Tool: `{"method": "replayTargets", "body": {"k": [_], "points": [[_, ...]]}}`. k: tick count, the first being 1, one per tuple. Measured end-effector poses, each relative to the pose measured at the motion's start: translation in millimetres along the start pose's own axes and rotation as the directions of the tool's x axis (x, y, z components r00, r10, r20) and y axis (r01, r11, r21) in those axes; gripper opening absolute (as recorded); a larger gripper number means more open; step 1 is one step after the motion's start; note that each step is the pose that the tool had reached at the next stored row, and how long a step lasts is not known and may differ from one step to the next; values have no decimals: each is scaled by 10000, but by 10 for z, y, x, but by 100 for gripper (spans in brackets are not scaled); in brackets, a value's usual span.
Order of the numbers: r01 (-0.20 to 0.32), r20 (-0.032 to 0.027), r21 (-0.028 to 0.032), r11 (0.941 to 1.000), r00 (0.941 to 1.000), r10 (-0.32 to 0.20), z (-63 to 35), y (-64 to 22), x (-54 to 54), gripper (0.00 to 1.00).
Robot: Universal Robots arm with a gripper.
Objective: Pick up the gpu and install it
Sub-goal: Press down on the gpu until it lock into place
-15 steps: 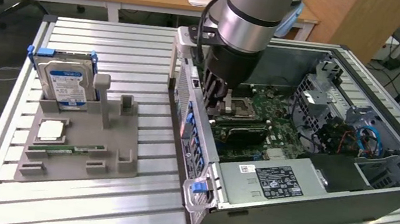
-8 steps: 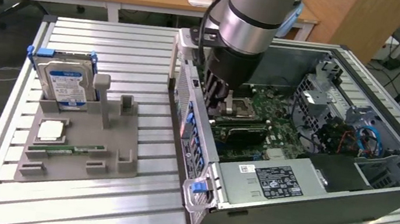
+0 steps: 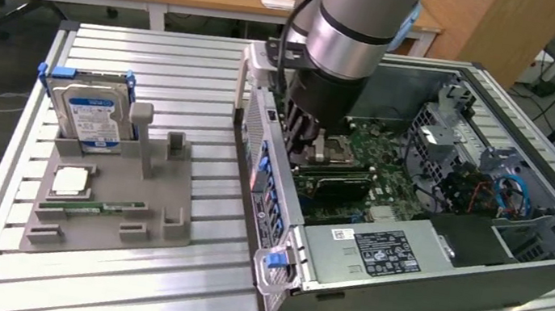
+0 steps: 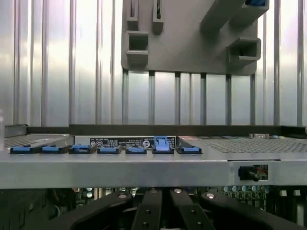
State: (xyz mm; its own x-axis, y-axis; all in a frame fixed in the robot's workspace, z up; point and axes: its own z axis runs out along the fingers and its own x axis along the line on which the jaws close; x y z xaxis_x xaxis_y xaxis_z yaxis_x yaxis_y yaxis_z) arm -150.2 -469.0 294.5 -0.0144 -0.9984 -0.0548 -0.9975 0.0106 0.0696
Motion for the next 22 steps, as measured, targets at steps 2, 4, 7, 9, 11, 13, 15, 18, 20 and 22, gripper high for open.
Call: {"method": "replayTargets", "body": {"k": [2,4,7,9,11,13,15,18,20,22], "points": [[8,134,16,10000,9999,-8,4,-35,3,11],[21,277,28,10000,9996,-22,14,-84,4,11],[26,389,16,10000,9992,-27,-10,-179,5,11],[33,465,15,10000,9989,-34,-16,-260,4,11],[38,539,16,10000,9985,-39,-21,-339,3,11],[47,606,13,10000,9982,-48,-30,-421,2,11],[52,674,13,10000,9977,-53,-37,-502,1,11],[61,749,12,10000,9972,-62,-46,-617,2,11],[64,779,11,10000,9969,-64,-47,-643,2,11],[62,777,11,10000,9970,-63,-48,-643,2,11]]}}
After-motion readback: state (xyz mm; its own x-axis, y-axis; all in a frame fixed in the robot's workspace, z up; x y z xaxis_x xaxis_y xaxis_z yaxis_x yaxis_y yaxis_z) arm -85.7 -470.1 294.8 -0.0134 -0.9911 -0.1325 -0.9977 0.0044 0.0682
